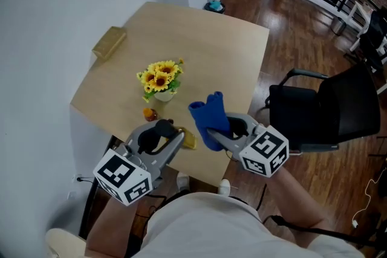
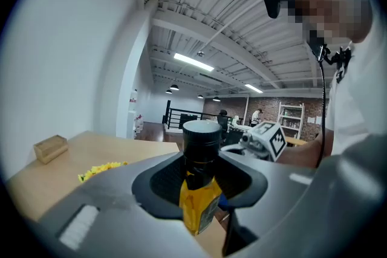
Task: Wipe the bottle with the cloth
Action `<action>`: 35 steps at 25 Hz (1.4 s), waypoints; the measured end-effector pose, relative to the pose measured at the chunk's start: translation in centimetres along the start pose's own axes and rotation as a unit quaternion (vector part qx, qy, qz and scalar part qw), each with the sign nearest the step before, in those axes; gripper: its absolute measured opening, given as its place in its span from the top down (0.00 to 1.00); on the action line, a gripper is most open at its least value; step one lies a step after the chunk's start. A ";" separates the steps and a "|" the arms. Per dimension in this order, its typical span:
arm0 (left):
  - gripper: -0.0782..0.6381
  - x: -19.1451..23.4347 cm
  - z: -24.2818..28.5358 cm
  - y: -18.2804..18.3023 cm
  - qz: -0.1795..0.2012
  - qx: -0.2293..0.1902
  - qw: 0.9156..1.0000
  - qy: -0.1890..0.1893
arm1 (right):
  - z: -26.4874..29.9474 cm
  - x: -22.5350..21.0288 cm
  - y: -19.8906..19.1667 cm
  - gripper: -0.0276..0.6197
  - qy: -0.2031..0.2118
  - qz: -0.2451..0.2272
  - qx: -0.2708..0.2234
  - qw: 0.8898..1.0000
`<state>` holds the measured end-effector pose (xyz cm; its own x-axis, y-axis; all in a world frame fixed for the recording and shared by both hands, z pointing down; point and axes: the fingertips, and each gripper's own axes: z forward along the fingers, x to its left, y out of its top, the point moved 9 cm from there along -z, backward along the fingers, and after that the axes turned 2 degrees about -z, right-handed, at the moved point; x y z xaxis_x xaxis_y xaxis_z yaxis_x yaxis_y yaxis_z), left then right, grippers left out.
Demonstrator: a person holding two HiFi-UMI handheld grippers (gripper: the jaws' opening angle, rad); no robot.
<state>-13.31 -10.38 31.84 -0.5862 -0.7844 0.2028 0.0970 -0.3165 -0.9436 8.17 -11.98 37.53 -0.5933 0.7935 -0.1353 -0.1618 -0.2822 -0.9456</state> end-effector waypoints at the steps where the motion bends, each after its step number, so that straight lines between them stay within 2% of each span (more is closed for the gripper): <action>1: 0.68 0.1 0.0 -0.2 0.001 0.003 1.000 -0.005 | 0.1 0.8 2.0 0.73 0.012 -0.016 -0.017 1.000; 4: 0.68 0.2 -0.3 -0.7 0.006 0.011 0.999 -0.029 | 1.3 2.9 5.7 0.73 0.044 -0.056 -0.042 0.997; 7: 0.68 0.4 -1.1 -0.8 0.015 0.018 0.998 -0.050 | 3.4 3.5 5.3 0.73 0.051 -0.063 -0.028 0.996; 11: 0.68 1.5 -2.7 -0.6 0.017 0.019 0.997 -0.067 | 6.4 2.7 0.9 0.73 0.041 -0.020 0.016 0.999; 14: 0.68 2.3 -3.4 -0.1 0.021 0.019 0.996 -0.083 | 8.4 2.5 -3.3 0.73 0.041 0.041 0.038 0.998; 17: 0.68 2.8 -3.8 0.8 0.027 0.020 0.994 -0.101 | 9.7 2.0 -7.3 0.73 0.019 0.105 0.056 0.993; 20: 0.68 3.3 -4.0 2.0 0.026 0.012 0.993 -0.118 | 10.4 2.2 -10.1 0.73 0.001 0.149 0.084 0.985; 26: 0.68 5.4 -1.9 2.0 0.026 0.007 0.993 -0.118 | 11.1 5.4 -9.5 0.73 0.028 0.191 0.075 0.978; 30: 0.68 6.4 0.0 1.1 0.019 0.008 0.992 -0.127 | 9.1 5.1 -10.5 0.73 -0.010 0.225 0.075 0.971; 35: 0.68 7.2 3.1 -0.2 0.016 0.011 0.992 -0.127 | 3.8 4.6 -12.0 0.73 -0.068 0.246 0.069 0.964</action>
<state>-15.06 -17.58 34.33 -0.3610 -0.9025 0.2351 0.1311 -0.2987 -0.9453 4.41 -6.99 49.39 -0.7210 0.4700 -0.5092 0.0675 -0.6837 -0.7267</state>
